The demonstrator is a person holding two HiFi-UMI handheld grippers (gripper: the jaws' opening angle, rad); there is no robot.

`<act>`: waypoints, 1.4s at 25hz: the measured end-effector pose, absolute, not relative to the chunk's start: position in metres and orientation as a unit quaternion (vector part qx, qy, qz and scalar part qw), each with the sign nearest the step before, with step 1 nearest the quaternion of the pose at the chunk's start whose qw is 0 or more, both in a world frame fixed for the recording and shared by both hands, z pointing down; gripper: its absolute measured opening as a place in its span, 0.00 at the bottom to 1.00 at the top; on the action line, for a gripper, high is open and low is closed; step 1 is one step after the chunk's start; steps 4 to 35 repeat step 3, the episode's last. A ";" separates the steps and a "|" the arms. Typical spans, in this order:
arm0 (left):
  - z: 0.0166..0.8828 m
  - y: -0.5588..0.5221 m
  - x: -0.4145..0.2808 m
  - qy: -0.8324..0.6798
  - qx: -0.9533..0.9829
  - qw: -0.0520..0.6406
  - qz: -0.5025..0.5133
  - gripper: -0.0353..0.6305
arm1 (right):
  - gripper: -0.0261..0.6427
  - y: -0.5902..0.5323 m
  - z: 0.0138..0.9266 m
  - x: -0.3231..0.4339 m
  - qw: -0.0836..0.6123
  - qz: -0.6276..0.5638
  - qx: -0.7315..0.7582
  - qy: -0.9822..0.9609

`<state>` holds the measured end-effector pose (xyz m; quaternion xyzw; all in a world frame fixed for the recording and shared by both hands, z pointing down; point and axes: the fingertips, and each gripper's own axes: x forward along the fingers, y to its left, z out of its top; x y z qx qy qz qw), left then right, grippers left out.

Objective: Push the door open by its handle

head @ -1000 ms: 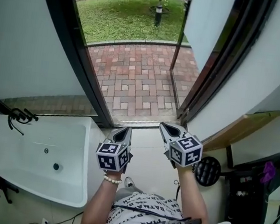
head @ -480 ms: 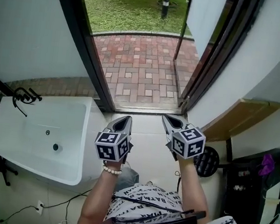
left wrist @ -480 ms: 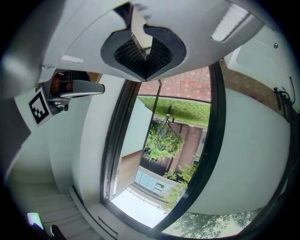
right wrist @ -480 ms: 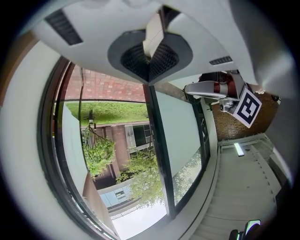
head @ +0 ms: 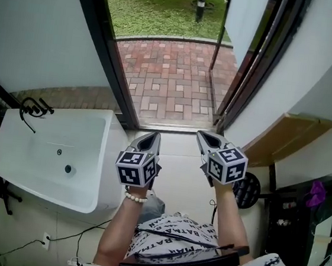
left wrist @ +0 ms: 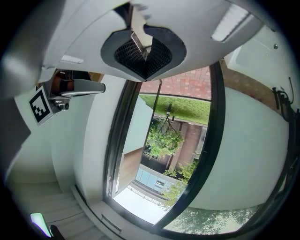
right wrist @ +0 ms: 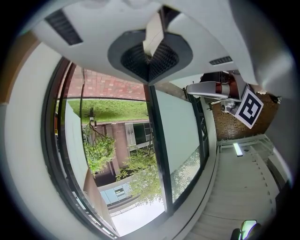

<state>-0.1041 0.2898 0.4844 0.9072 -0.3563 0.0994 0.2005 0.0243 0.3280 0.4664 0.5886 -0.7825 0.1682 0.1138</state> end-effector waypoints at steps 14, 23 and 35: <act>0.481 0.291 -0.107 -0.357 0.908 0.199 0.097 0.04 | 0.04 0.329 0.464 0.021 0.111 0.168 0.588 -0.783; 0.481 0.291 -0.107 -0.357 0.908 0.199 0.097 0.04 | 0.04 0.329 0.464 0.021 0.111 0.168 0.588 -0.783; 0.481 0.291 -0.107 -0.357 0.908 0.199 0.097 0.04 | 0.04 0.329 0.464 0.021 0.111 0.168 0.588 -0.783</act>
